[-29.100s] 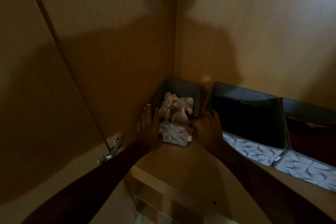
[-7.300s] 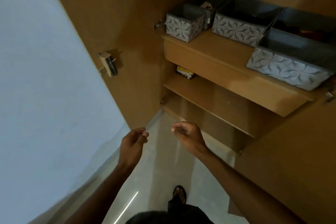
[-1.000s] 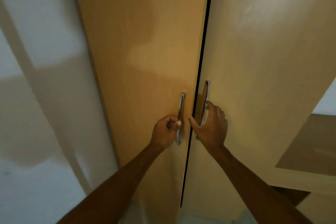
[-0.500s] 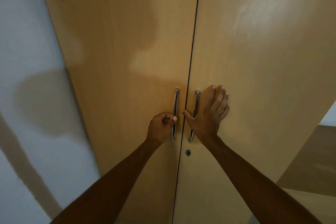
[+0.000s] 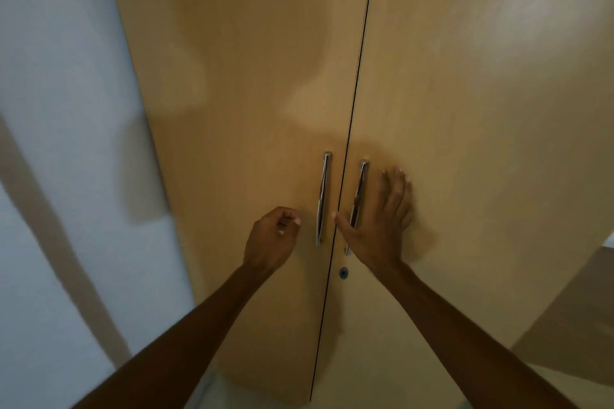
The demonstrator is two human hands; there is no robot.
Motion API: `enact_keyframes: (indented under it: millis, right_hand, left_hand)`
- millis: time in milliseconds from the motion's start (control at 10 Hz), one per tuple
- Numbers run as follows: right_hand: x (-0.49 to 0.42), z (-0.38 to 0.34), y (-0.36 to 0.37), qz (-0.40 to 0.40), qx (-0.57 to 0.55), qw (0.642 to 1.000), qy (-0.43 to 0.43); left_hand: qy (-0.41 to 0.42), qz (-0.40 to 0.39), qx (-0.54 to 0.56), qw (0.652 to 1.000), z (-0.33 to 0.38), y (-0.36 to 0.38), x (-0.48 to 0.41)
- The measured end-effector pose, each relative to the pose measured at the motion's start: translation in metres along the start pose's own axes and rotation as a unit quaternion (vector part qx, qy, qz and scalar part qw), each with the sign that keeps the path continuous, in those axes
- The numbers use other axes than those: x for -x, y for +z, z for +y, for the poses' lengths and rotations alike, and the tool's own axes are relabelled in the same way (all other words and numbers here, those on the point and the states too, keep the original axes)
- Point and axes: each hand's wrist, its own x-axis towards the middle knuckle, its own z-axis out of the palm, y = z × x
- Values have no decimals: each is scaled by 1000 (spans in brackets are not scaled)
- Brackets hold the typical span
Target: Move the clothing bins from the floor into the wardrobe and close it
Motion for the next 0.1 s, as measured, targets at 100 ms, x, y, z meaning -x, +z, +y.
enact_keyframes:
  millis: [100]
  right_hand:
    - [30, -3, -2, -49, -46, 997, -38]
  left_hand:
    - [-5, 63, -77, 995, -4, -24, 37]
